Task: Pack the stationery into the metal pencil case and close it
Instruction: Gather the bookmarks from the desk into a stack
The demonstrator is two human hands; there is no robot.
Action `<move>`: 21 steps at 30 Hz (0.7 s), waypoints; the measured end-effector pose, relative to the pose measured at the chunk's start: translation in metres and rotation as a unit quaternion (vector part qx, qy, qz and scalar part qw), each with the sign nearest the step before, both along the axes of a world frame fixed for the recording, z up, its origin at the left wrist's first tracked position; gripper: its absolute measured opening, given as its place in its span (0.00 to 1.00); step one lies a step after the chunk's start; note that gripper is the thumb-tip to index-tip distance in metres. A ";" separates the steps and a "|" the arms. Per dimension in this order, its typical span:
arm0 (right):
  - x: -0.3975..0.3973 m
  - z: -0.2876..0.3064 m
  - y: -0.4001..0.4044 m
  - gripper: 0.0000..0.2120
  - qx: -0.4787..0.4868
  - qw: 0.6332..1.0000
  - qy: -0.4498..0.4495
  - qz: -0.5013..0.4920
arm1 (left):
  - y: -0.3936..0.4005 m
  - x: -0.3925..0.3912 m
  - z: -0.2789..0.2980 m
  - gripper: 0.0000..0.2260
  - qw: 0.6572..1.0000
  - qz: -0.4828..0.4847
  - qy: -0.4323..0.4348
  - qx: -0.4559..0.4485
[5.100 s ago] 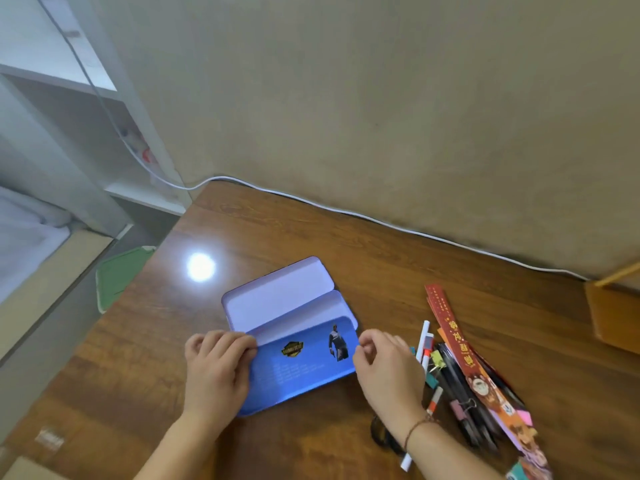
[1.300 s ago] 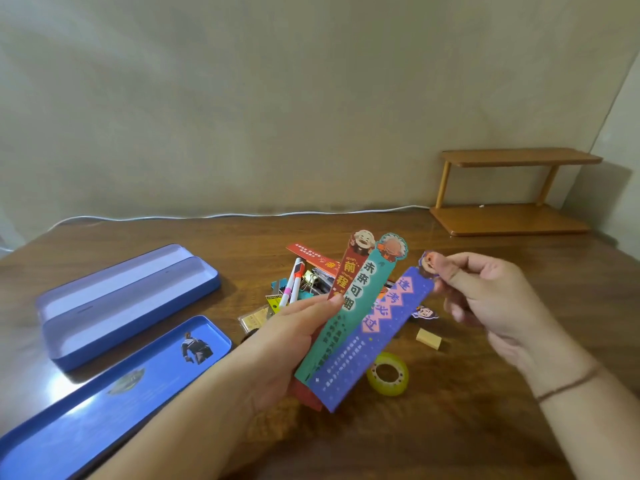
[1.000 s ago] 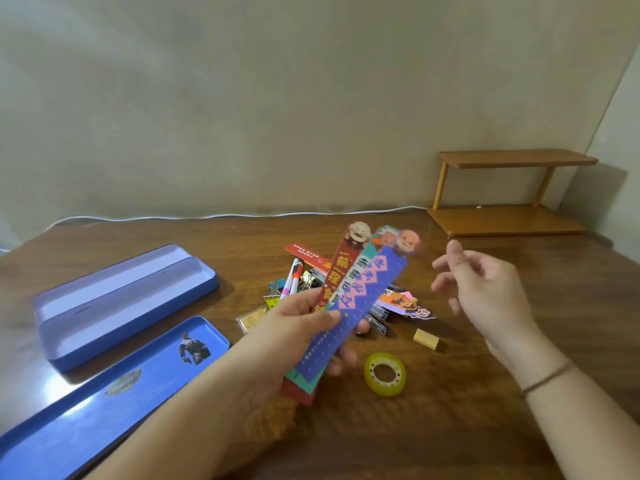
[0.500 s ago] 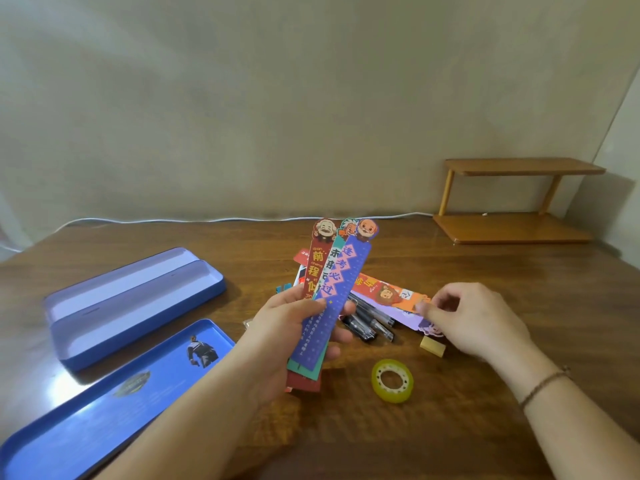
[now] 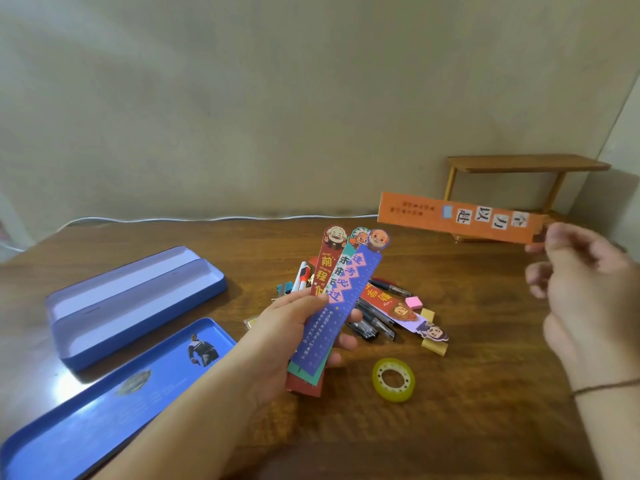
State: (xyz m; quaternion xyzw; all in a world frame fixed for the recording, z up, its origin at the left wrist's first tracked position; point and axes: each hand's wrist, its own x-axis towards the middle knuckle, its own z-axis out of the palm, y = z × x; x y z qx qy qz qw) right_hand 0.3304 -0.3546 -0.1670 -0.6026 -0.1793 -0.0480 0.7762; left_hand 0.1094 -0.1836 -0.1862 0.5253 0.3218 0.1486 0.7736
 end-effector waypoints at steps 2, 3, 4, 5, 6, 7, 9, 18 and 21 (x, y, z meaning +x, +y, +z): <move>-0.004 0.000 0.007 0.06 -0.042 0.995 0.021 0.085 | -0.002 -0.001 0.004 0.18 1.000 -0.013 0.004 -0.024; -0.008 -0.001 0.010 0.06 -0.077 0.991 0.017 0.110 | -0.004 0.001 0.006 0.20 0.999 -0.018 0.007 -0.036; -0.013 -0.002 0.014 0.05 -0.109 0.986 0.008 0.125 | -0.002 0.005 0.007 0.21 0.999 -0.022 0.016 -0.041; -0.017 -0.004 0.018 0.04 -0.136 0.981 -0.005 0.136 | 0.000 0.008 0.008 0.23 0.999 -0.027 0.030 -0.035; -0.021 -0.007 0.022 0.04 -0.161 0.976 -0.024 0.142 | 0.001 0.010 0.010 0.23 0.998 -0.029 0.044 -0.029; -0.025 -0.011 0.026 0.04 -0.181 0.972 -0.042 0.144 | 0.003 0.011 0.011 0.23 0.998 -0.032 0.051 -0.028; -0.032 -0.018 0.034 0.03 -0.200 0.967 -0.073 0.142 | 0.000 0.007 0.009 0.19 0.997 -0.059 0.033 -0.024; -0.036 -0.026 0.043 0.17 -0.468 0.864 -0.184 0.039 | 0.007 -0.005 0.010 0.09 0.998 0.051 -0.045 0.016; -0.042 -0.031 0.050 0.19 -0.612 0.765 -0.195 0.051 | 0.005 -0.006 0.012 0.07 0.996 0.056 -0.064 -0.005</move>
